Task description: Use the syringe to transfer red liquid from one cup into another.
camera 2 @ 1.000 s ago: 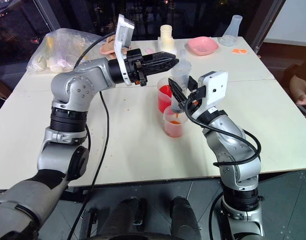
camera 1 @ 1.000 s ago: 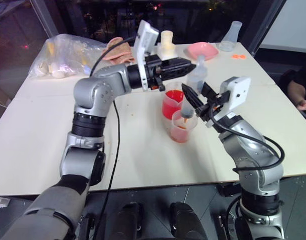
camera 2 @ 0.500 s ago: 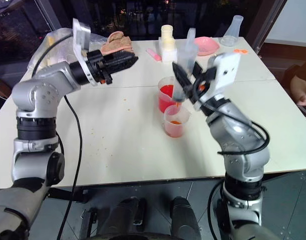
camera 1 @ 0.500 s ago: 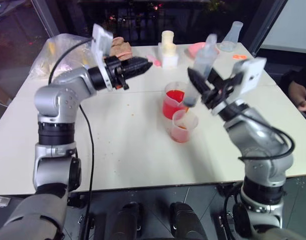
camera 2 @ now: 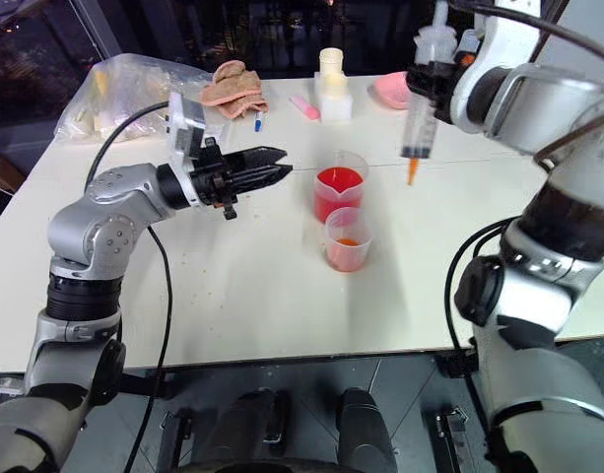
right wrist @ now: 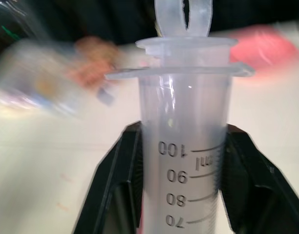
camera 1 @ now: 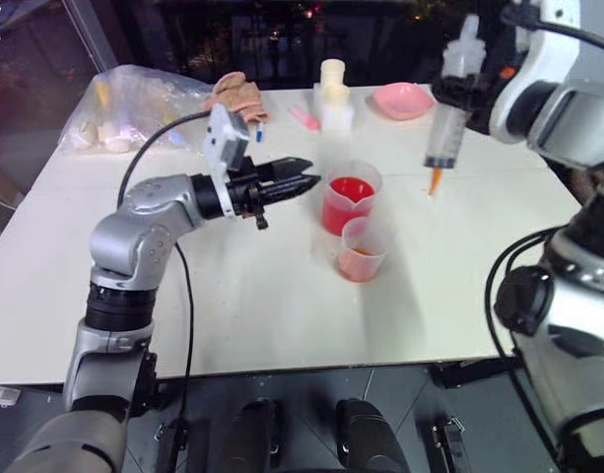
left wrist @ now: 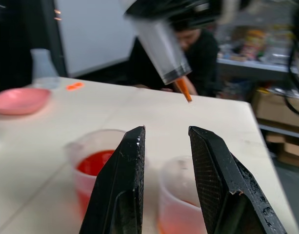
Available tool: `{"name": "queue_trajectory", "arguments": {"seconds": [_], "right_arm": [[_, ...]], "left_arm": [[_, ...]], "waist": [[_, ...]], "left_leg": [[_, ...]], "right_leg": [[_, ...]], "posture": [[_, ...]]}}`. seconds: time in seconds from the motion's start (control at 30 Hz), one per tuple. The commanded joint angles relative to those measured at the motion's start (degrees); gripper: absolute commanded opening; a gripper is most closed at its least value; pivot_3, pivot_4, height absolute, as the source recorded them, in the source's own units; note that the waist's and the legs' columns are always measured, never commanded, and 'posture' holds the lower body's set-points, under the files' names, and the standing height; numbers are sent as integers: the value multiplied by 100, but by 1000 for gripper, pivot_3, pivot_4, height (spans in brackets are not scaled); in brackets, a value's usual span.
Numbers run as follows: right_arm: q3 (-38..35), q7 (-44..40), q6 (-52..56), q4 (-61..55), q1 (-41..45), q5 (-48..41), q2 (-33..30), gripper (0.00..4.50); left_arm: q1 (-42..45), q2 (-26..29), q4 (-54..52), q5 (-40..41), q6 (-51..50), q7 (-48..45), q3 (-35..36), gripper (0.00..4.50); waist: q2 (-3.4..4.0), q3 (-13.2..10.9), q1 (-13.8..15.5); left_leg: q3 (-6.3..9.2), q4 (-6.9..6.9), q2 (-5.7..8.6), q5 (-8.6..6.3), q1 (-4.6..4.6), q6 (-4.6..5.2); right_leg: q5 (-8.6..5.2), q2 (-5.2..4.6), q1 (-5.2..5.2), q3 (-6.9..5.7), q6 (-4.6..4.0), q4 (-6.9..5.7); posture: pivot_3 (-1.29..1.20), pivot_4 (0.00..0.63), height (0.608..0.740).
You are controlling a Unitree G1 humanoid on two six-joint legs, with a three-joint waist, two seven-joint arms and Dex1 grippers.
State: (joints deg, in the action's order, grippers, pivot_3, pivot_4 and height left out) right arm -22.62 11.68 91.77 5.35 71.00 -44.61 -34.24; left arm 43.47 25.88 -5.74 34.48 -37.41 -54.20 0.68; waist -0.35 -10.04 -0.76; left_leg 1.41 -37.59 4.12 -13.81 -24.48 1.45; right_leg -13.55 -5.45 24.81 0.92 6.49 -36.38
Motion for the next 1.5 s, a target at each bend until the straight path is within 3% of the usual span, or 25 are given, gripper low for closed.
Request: {"name": "queue_trajectory", "arguments": {"seconds": [0.03,0.17,0.43,0.77,0.97,1.2,1.33,1.5], "right_arm": [[896,-258,73,1574,440,610,-471,1458],[1549,-898,53,2737,640,1132,-573,1458],[2707,-2269,-684,3792,264,1945,-521,1458],[3090,-3174,-1026,4321,284,2646,-280,1458],[3133,-3517,-1136,4501,400,2936,-186,4453],[3410,-4037,-895,4038,389,3104,-412,4453],[3951,-4714,-417,2576,210,2813,-1100,4453],[4056,-5068,73,1562,257,2147,-1952,4453]], "left_arm": [[264,223,94,98,-456,-53,-47,1479],[593,404,122,156,-784,-364,-261,1479],[1184,765,314,174,-1168,-876,-470,1479],[1310,912,331,129,-1101,-1115,-463,1479],[1311,871,311,118,-1073,-1015,-411,1535],[1282,858,241,185,-1035,-1059,-388,1535],[1203,828,178,173,-945,-1159,-479,1535],[1167,833,202,-2,-727,-1367,-713,1535]], "waist": [[0,0,-18],[0,0,-25],[0,-1,-27],[1,-1,-44],[1,-2,-33],[2,-2,-25],[6,-4,-5],[6,-4,4]], "left_leg": [[-2,12,0,2,2,4],[-13,43,3,6,1,8],[-20,47,4,2,-5,15],[-19,47,2,4,-4,10],[-18,46,2,7,-4,3],[-18,46,3,12,-4,-6],[-18,46,4,11,-8,-5],[-17,45,4,4,-8,5]], "right_leg": [[1,0,-4,0,1,13],[11,0,4,2,18,27],[12,14,10,-5,21,32],[12,23,16,-2,21,27],[12,23,17,0,22,25],[12,22,18,0,21,24],[12,20,25,0,22,20],[12,18,23,-1,21,22]], "posture": [[0,150,740],[0,150,740],[0,150,740],[0,150,740],[0,150,740],[0,150,740],[0,150,740],[0,150,740]]}}
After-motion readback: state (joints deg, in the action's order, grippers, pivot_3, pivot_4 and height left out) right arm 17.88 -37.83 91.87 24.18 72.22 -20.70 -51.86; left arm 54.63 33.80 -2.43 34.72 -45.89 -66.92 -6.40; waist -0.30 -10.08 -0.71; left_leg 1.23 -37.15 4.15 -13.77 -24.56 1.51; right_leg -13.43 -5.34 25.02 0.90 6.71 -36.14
